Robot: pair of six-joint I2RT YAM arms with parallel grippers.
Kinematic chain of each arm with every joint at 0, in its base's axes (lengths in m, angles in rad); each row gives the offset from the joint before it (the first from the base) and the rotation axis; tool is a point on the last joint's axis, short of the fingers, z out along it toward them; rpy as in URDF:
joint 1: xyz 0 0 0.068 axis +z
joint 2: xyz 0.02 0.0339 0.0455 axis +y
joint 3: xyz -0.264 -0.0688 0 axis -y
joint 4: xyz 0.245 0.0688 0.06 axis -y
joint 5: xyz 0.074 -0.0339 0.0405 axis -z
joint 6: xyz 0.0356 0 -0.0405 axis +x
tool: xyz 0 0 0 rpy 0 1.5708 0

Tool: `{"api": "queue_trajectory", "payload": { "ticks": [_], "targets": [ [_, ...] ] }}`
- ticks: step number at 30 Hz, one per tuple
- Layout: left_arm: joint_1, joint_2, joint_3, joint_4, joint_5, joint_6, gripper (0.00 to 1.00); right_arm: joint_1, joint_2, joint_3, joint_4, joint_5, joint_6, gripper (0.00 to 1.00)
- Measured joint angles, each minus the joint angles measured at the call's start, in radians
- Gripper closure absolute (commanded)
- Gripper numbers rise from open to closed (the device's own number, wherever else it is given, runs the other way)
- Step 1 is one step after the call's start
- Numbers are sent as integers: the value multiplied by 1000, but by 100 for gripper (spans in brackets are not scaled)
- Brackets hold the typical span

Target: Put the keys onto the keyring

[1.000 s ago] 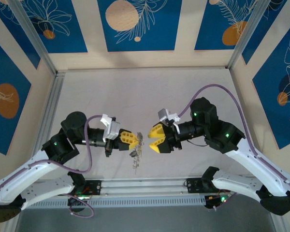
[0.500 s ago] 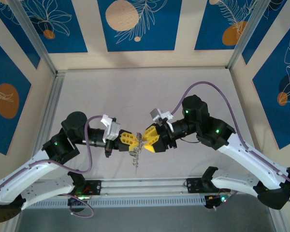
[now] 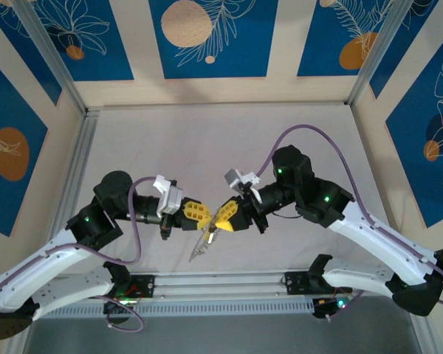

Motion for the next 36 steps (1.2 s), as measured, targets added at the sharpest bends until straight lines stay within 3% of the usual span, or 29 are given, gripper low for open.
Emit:
{"api": "queue_trajectory", "payload": {
  "ticks": [21,36],
  "targets": [
    [6,-12,-47,131,42,-61,100,-25,73,18,48,-141,57,100],
    [11,-18,-64,198,29,-93,100,-67,78,23,71,-141,114,100]
  ]
}}
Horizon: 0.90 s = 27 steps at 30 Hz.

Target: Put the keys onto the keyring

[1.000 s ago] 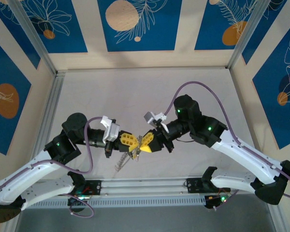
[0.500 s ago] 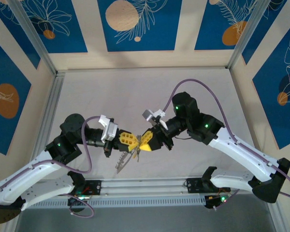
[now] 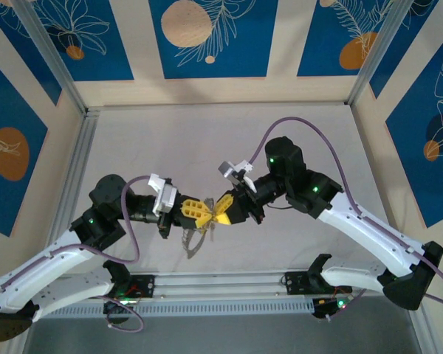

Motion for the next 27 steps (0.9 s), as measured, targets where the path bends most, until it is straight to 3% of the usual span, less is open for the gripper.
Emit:
{"api": "queue_trajectory", "payload": {
  "ticks": [17,22,27],
  "targets": [
    [-9,-32,1,-9,43,20,100,-79,-82,-20,3,126,10,100],
    [-9,-33,1,-13,47,20,100,-73,-90,-20,-10,132,-2,75],
    [-9,-34,1,-7,46,20,100,47,-197,-46,-15,240,-85,68]
  ]
}}
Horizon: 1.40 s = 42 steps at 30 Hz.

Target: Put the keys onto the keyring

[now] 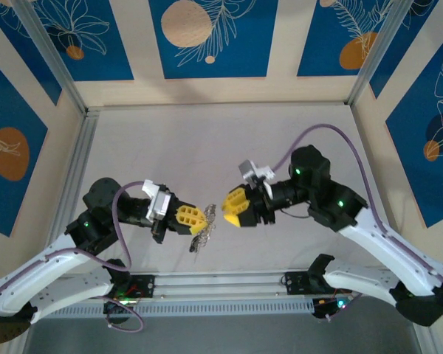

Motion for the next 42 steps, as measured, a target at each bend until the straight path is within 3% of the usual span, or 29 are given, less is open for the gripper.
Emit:
{"api": "queue_trajectory", "payload": {
  "ticks": [5,8,13,26,42],
  "targets": [
    [0,3,-20,87,-13,-30,100,174,-91,-2,9,143,-103,63],
    [0,17,-50,171,-22,-64,100,238,-60,3,8,226,-158,59],
    [4,27,-88,243,-34,-106,100,293,-14,6,4,291,-211,62],
    [3,27,-95,299,-50,-114,100,304,2,10,19,469,-236,68],
    [3,27,-98,321,-48,-132,100,308,-40,-1,78,526,-237,68]
  ]
}}
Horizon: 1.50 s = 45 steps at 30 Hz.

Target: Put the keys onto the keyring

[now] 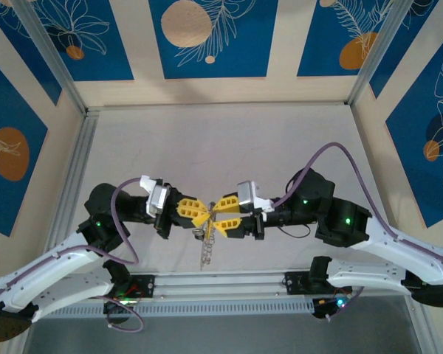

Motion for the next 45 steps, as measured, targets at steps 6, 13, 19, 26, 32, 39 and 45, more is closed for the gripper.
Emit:
{"api": "queue_trajectory", "payload": {
  "ticks": [6,13,19,26,32,39,45],
  "targets": [
    [-2,1,0,0,3,0,100,-1,-5,0,23,18,0,74],
    [-2,2,-1,0,-1,0,100,-1,-2,0,35,13,-2,95],
    [-2,2,-1,5,0,-7,100,-1,6,1,35,9,-11,82],
    [-2,3,-2,8,4,-8,100,-1,14,2,17,-13,-19,76],
    [-2,3,-2,8,4,-7,100,-1,-19,0,-19,-13,-31,71],
    [-2,6,-1,8,6,-7,100,-2,-77,-7,-25,-13,-42,70],
    [-2,28,1,8,7,-8,100,-9,-49,-7,-16,-13,-45,76]
  ]
}}
